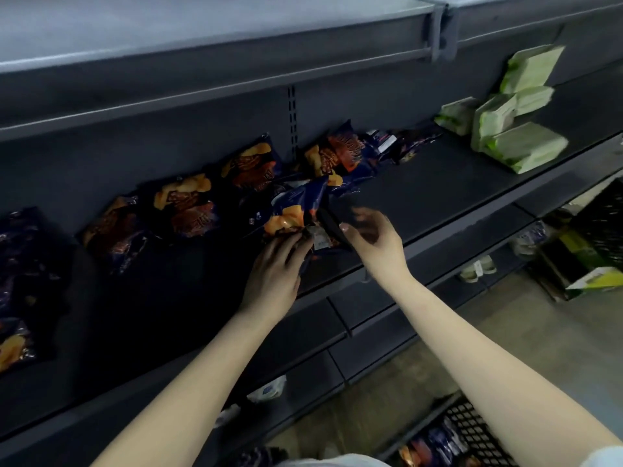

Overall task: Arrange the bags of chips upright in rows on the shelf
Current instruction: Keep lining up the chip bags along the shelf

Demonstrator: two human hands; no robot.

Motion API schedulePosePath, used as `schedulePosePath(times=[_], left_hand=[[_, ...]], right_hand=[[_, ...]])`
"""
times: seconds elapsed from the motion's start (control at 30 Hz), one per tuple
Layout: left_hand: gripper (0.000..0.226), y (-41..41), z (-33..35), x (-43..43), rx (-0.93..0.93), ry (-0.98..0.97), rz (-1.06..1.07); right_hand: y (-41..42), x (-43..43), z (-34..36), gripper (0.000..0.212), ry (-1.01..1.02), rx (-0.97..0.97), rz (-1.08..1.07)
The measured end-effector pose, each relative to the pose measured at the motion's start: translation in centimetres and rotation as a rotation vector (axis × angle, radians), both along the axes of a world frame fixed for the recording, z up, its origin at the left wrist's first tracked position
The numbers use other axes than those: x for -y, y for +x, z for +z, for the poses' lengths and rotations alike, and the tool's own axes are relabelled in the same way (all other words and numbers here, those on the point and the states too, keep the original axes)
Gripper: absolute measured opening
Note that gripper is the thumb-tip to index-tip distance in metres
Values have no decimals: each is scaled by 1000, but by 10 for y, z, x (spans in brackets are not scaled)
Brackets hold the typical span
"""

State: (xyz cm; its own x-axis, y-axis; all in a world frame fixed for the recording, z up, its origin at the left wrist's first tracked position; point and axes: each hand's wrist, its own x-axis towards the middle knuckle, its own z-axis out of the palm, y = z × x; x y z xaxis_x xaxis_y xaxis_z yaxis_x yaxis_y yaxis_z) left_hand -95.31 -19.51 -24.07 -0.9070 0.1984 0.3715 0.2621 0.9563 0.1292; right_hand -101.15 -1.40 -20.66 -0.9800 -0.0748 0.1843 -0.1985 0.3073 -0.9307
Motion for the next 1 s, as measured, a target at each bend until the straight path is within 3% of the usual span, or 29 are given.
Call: schedulePosePath(times=[0.17, 0.3, 0.43, 0.53, 0.6, 0.77, 1.0], left_hand=[[58, 2, 1, 5, -137, 204, -35], [30, 12, 25, 24, -359, 415, 27], [27, 33, 58, 54, -237, 774, 122], [11, 57, 78, 86, -182, 961, 168], [17, 72, 86, 112, -161, 1044, 183], [20, 115, 79, 163, -92, 1273, 249], [22, 160, 63, 209, -108, 1485, 414]], right_hand=[[-4, -4, -6, 45, 128, -87, 135], [5, 8, 2, 73, 87, -160, 350], [17, 46, 13, 100, -78, -112, 479], [26, 85, 21, 106, -117, -94, 562], [35, 112, 23, 102, -104, -43, 620], [65, 171, 28, 49, -104, 58, 739], [92, 227, 16, 40, -129, 86, 823]])
